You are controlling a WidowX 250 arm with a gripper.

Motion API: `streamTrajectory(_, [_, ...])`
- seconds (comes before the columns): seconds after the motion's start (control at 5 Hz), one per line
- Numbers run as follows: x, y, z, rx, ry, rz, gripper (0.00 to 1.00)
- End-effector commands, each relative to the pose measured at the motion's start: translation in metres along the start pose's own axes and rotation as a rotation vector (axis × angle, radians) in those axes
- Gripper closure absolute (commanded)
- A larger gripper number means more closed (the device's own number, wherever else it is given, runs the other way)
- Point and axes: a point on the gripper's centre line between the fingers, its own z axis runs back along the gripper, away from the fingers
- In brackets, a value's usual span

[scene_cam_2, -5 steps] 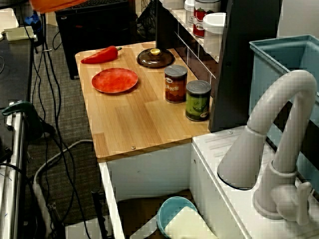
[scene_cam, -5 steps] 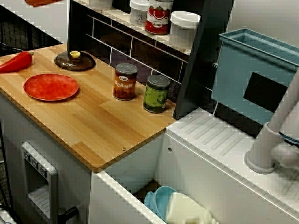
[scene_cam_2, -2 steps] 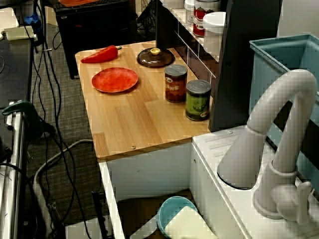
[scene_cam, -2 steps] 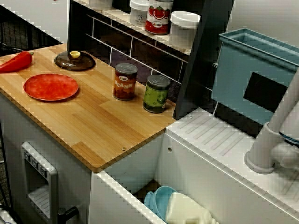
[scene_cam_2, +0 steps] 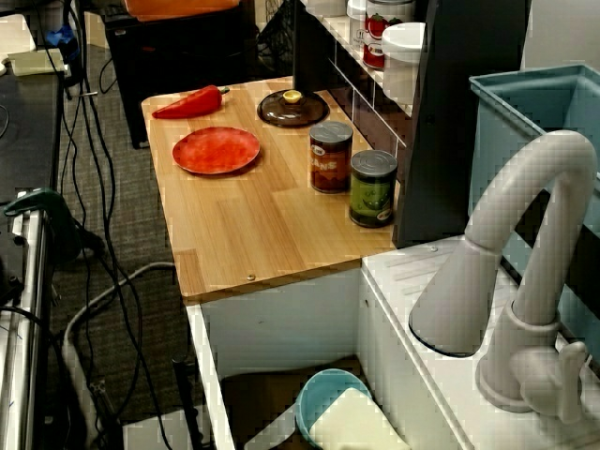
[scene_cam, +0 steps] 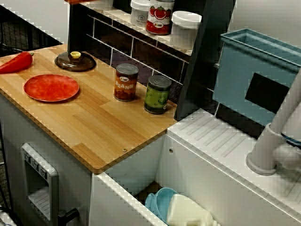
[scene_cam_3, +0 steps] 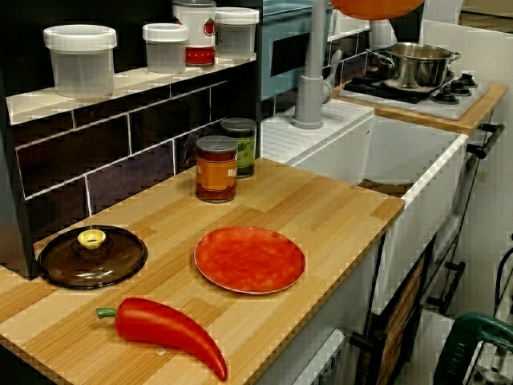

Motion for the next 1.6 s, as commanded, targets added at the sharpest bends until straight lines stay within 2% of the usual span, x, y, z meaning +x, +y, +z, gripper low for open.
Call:
streamTrajectory(0.0, [0.011,-0.033,-0.027,0.015,0.105,-0.087,1.00])
streamTrajectory(0.2, [0.013,-0.041,-0.033,0.033,0.097,-0.109,1.00])
streamTrajectory(0.4, [0.018,-0.042,-0.035,0.010,0.096,-0.117,1.00])
streamTrajectory(0.8, [0.025,-0.054,-0.042,-0.010,0.128,-0.130,1.00])
streamTrajectory(1.2, [0.030,-0.066,-0.041,-0.053,0.133,-0.132,1.00])
streamTrajectory(1.4, [0.035,-0.065,-0.044,-0.065,0.131,-0.125,1.00])
